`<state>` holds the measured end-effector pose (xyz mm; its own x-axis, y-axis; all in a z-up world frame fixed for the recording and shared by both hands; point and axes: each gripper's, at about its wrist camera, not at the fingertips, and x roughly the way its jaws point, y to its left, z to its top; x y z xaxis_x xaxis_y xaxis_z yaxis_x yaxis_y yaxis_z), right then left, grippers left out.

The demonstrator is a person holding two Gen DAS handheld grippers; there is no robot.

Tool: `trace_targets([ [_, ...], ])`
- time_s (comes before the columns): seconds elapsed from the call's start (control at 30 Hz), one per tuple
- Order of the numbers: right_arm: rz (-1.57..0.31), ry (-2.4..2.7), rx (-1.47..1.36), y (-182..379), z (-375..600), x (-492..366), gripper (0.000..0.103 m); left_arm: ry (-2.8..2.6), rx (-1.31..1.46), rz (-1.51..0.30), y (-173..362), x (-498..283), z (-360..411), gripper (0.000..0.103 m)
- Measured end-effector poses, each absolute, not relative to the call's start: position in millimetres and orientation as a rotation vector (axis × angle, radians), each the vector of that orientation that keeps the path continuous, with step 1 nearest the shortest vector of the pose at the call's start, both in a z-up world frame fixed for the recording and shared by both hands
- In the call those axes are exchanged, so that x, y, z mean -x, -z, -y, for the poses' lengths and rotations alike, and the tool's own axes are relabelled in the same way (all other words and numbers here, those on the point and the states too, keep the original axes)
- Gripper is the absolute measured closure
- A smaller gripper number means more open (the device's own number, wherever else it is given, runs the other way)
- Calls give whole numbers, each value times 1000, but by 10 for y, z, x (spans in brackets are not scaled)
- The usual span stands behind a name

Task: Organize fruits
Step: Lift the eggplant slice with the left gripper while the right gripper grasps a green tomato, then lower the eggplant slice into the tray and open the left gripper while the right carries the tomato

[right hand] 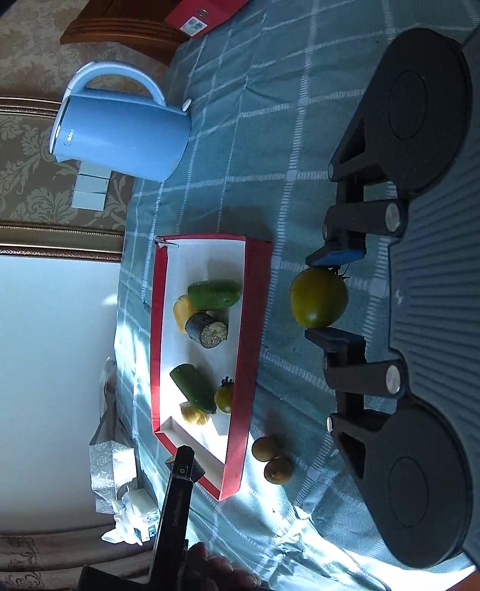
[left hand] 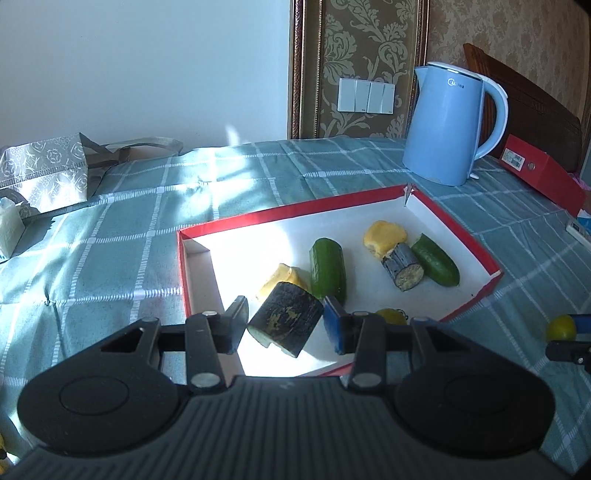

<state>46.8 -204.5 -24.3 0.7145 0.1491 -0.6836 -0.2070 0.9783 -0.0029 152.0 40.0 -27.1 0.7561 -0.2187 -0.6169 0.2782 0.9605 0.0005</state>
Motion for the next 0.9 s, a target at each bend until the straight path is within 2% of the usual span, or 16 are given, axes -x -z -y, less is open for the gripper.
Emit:
trace_targets([
  [0.27,-776,-164,64,295,2152,-432,69,265,-140,-724,527,-1692,-286,63],
  [0.33,-782,-169,64,316,2140,-448,69,254,-165,-704,522,-1669,-273,56],
  [0.4,-780,-179,70,316,2116,-467,69,238,-179,-678,486,-1623,-276,41],
  [0.47,-772,-191,77,292,2082,-498,69,219,-183,-644,411,-1554,-304,36],
  [0.57,-741,-213,91,207,2012,-563,69,186,-183,-592,262,-1387,-365,34],
  [0.73,-677,-251,132,14,1854,-777,69,153,-104,-532,28,-943,-563,23],
  [0.9,-659,-279,182,-4,1661,-1109,69,121,-60,-549,-4,-580,-726,21],
])
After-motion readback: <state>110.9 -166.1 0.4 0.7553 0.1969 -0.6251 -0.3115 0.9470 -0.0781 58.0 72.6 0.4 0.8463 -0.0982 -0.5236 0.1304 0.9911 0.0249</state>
